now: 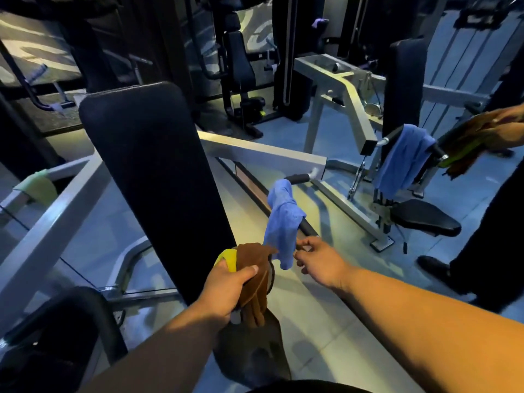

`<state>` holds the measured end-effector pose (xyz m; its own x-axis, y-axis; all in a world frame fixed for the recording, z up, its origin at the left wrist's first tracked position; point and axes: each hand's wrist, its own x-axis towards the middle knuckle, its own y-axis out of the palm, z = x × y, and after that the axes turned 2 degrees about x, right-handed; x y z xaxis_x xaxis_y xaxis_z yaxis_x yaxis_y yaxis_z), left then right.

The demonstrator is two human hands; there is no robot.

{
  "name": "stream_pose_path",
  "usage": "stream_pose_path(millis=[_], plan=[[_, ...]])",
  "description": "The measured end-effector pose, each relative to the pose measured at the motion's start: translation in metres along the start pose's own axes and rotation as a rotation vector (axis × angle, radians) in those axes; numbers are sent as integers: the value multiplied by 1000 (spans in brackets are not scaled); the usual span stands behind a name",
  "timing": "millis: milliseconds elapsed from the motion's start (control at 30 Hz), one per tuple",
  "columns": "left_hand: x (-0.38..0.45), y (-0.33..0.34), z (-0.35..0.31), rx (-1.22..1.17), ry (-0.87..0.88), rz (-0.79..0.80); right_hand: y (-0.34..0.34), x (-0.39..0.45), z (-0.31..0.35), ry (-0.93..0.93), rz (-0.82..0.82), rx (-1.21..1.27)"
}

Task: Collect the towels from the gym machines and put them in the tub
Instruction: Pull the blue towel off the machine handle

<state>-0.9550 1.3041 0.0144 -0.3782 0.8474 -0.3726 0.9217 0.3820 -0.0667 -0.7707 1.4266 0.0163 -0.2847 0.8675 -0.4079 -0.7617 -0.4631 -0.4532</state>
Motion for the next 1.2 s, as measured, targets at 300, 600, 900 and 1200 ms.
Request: stream_pose_path(millis=[300,600,900,1200], plan=[[23,0,-16,-80,-62,-53,-29,86,31,-219,-2,-374],[49,36,-28,-129,-123,-301,-67,157,44,-317,98,-646],[75,91,-43,-204,-174,-482,-85,188,38,-484,204,-666],[78,112,-60,-256,-174,-536,-98,198,42,-662,301,-428]])
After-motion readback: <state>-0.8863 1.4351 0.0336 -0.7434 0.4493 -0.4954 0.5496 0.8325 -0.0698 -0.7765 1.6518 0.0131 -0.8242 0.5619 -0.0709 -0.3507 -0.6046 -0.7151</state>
